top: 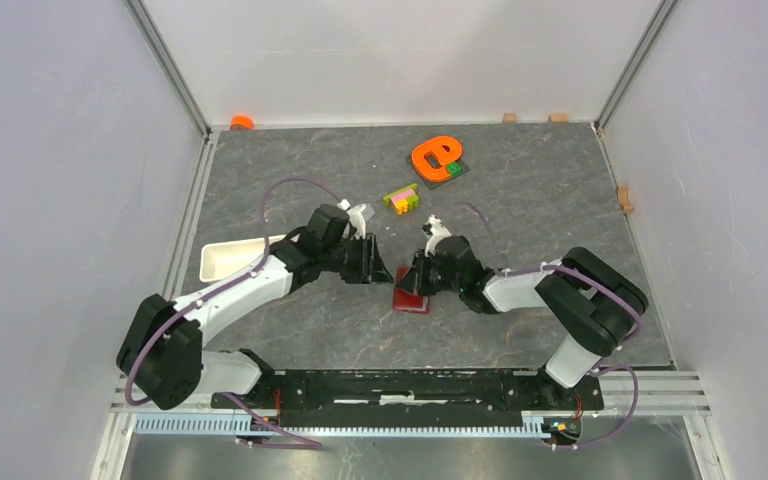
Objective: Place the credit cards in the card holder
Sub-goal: Close the card holder at the center of the board, then reset both arms
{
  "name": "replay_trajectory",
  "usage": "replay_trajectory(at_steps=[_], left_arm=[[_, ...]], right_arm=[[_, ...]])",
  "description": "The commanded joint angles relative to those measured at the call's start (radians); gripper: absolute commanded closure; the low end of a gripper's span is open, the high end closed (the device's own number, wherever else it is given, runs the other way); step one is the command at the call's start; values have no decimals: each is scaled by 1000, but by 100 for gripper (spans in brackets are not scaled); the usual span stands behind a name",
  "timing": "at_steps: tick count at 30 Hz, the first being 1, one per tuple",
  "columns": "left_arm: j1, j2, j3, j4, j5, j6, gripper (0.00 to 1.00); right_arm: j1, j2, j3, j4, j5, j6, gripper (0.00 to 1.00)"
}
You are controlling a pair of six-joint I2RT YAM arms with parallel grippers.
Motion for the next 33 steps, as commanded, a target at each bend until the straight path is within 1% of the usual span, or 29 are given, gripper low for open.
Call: replay_trajectory(at_steps=[1, 4, 5, 8, 11, 13, 14, 15, 17, 18, 20, 22, 24, 26, 28, 30, 33], left_arm=[[44, -70, 52, -2, -31, 68, 59], [61, -82, 58, -11, -42, 79, 57], [64, -83, 60, -14, -44, 83, 57], [67, -84, 63, -17, -54, 89, 54], [67, -85, 66, -23, -63, 97, 50], [66, -86, 72, -34, -74, 107, 41], [67, -91, 80, -49, -87, 116, 36], [68, -96, 85, -60, -106, 126, 30], [84, -114, 87, -72, -131, 131, 14], [100, -127, 83, -75, -141, 131, 9], [137, -145, 83, -82, -153, 132, 1], [178, -164, 91, -102, -171, 142, 0], [221, -191, 99, -126, -199, 151, 0], [265, -239, 105, -158, -258, 158, 0], [291, -295, 115, -191, -339, 183, 0], [291, -364, 124, -223, -450, 212, 0], [291, -468, 136, -269, -591, 286, 0]], right_arm=[[-8, -26, 145, -482, 61, -386, 100], [-8, -70, 219, -497, -30, -452, 100], [-8, -88, 238, -512, -44, -466, 98], [-8, -150, 256, -554, -39, -493, 95], [-8, -223, 254, -603, -22, -513, 90], [-8, -277, 243, -650, 17, -516, 83], [-8, -309, 239, -673, 49, -517, 79], [-10, -327, 235, -696, 91, -516, 72], [-23, -366, 230, -752, 160, -520, 54], [-39, -383, 224, -777, 192, -520, 47], [-81, -415, 204, -813, 237, -520, 37], [-146, -457, 175, -835, 265, -520, 26], [-234, -507, 141, -851, 266, -518, 20], [-335, -574, 114, -862, 271, -529, 16], [-409, -640, 95, -871, 296, -551, 12], [-455, -719, 81, -865, 346, -583, 11], [-468, -849, 62, -826, 479, -636, 6]])
